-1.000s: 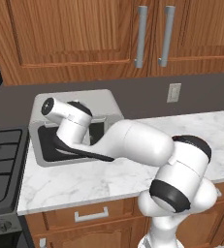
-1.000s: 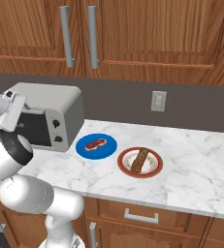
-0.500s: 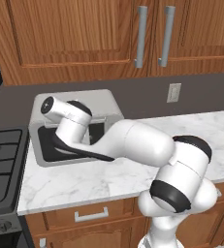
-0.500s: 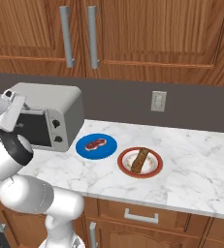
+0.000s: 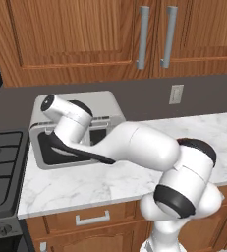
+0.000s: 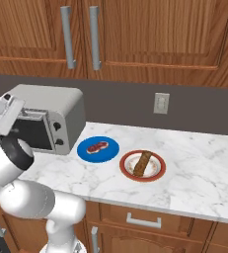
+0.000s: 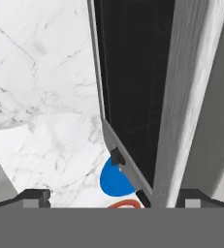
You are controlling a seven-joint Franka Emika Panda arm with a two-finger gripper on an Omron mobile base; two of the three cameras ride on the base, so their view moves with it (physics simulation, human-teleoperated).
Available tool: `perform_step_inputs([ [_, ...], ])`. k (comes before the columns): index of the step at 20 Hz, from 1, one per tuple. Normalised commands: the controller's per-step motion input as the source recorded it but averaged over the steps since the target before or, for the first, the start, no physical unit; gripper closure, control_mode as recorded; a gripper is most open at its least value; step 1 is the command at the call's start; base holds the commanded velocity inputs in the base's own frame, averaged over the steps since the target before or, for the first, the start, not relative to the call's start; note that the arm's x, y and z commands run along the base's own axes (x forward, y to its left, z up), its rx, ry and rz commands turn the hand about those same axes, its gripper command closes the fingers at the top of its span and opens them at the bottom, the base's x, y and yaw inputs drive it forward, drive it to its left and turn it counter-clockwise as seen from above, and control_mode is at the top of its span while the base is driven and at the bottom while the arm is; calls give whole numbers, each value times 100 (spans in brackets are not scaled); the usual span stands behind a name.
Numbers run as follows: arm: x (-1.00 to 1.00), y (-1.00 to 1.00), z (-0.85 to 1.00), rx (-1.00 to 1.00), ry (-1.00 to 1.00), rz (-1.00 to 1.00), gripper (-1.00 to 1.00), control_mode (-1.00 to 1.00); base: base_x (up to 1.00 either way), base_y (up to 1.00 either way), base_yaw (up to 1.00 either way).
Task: Open the toaster oven door. Place the baguette on the top rack in the toaster oven and place the steak on the bottom rack.
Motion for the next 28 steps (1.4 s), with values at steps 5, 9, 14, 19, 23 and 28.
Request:
perform_step_inputs([
  [5,-41,14,-47,1,2,0,-100,-100,0,0,0],
  [9,-48,17,-50,1,0,0,-100,-100,0,0,0],
  [14,-49,14,-41,3,0,0,-100,-100,0,0,0],
  [19,-45,9,-2,11,1,0,-100,-100,0,0,0],
  [23,-42,11,17,11,0,4,-100,-100,0,0,0],
  [28,-36,20,28,2,-1,15,-100,-100,0,0,0],
])
